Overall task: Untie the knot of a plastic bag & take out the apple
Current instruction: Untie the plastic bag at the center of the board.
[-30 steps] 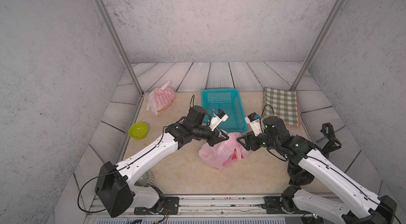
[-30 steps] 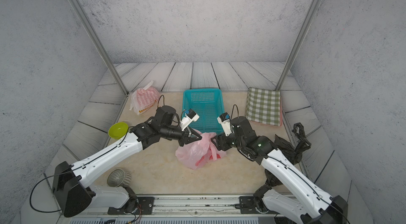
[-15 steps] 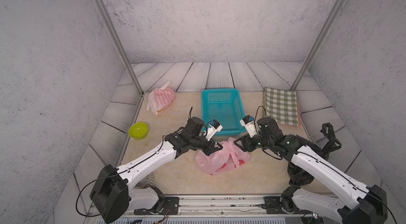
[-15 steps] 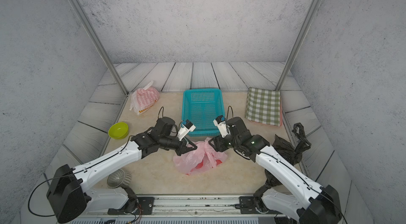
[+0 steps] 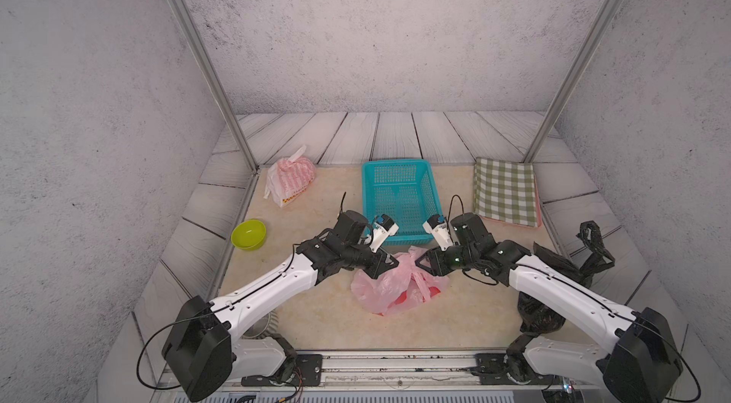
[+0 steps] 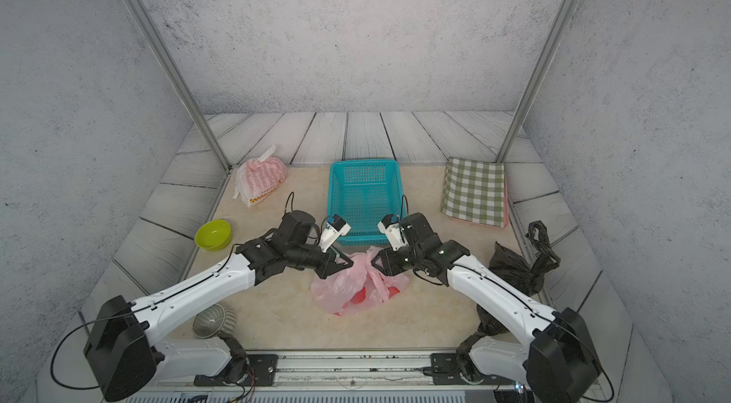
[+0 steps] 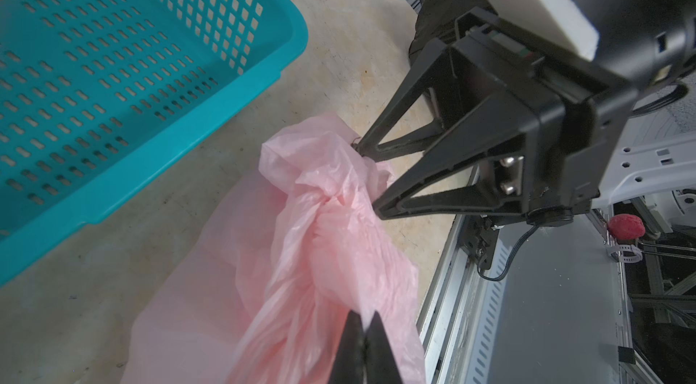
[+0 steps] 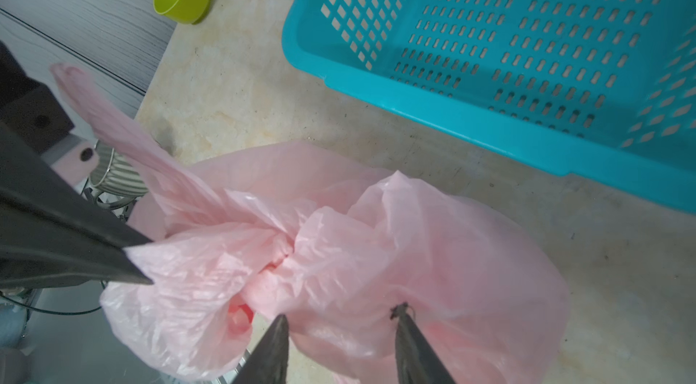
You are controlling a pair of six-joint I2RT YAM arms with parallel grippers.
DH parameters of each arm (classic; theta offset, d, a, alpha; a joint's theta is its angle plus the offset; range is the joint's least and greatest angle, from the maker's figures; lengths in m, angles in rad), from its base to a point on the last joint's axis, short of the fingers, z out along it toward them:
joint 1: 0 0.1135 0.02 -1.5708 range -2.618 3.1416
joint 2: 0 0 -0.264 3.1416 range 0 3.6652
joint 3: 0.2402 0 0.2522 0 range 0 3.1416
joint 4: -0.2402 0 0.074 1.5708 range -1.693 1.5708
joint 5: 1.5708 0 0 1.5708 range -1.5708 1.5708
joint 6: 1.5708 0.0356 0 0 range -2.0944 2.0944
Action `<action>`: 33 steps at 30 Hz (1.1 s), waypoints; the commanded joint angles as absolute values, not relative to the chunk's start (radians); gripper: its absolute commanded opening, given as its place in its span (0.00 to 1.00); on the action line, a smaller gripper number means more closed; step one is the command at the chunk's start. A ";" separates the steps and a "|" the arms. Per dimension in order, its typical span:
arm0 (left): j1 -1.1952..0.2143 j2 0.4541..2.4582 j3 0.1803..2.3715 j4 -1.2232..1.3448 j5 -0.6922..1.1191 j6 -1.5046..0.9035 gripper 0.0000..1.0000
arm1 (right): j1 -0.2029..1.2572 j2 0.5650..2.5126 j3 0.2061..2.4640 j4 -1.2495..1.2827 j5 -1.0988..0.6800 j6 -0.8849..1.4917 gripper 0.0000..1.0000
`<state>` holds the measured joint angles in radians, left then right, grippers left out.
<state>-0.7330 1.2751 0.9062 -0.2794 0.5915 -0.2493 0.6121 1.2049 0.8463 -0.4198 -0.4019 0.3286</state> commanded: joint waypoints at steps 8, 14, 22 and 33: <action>-0.727 1.291 0.936 -0.257 0.601 -0.253 0.00 | 0.615 1.245 0.841 -0.376 -0.474 0.363 0.46; -0.727 1.307 0.948 -0.265 0.594 -0.250 0.00 | 0.617 1.252 0.834 -0.381 -0.480 0.366 0.28; -0.727 1.303 0.943 -0.279 0.594 -0.247 0.00 | 0.617 1.222 0.834 -0.396 -0.439 0.356 0.12; -0.709 1.250 0.943 -0.372 0.518 -0.210 0.00 | 0.614 1.115 0.855 -0.500 -0.208 0.321 0.00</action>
